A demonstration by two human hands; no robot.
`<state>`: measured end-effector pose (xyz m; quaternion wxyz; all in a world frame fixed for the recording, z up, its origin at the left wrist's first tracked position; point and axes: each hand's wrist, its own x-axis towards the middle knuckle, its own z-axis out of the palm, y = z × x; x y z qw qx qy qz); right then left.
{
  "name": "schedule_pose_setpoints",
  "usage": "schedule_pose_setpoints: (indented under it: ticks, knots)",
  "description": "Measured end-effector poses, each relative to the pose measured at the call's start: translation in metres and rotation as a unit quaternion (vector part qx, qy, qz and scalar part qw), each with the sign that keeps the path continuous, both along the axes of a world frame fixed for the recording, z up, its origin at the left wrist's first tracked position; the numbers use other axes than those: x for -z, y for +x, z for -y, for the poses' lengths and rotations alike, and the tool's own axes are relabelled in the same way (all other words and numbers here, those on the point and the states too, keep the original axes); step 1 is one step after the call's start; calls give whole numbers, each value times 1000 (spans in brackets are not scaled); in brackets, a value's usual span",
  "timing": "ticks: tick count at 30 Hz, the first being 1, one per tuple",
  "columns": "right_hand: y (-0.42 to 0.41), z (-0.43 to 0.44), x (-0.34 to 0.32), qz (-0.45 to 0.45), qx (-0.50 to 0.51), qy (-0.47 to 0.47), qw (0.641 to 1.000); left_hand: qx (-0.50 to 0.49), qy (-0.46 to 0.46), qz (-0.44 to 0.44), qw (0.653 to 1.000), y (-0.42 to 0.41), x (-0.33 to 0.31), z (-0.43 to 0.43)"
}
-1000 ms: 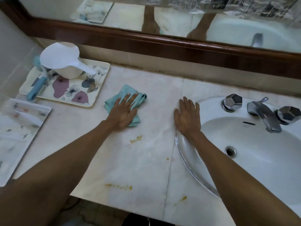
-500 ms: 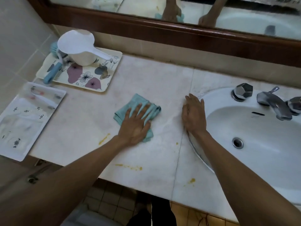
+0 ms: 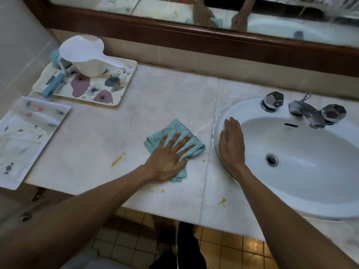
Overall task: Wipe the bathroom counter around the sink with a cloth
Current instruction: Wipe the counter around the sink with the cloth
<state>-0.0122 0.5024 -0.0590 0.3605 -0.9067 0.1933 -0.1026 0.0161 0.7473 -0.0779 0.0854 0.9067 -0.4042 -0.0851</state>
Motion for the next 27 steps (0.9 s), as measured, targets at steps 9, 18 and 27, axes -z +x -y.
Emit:
schedule_pose_setpoints:
  ticks: [9,18,27]
  knots:
    - [-20,-2,-4,16,14,33,999,-169,9,-13,986,7,3,61]
    - [-28,2,-6,25,-6,39,999,-36,-10,-46,998,-76,-6,34]
    - [-16,-11,-3,-47,-66,-182,980,-117,10,-46,992,29,-9,-2]
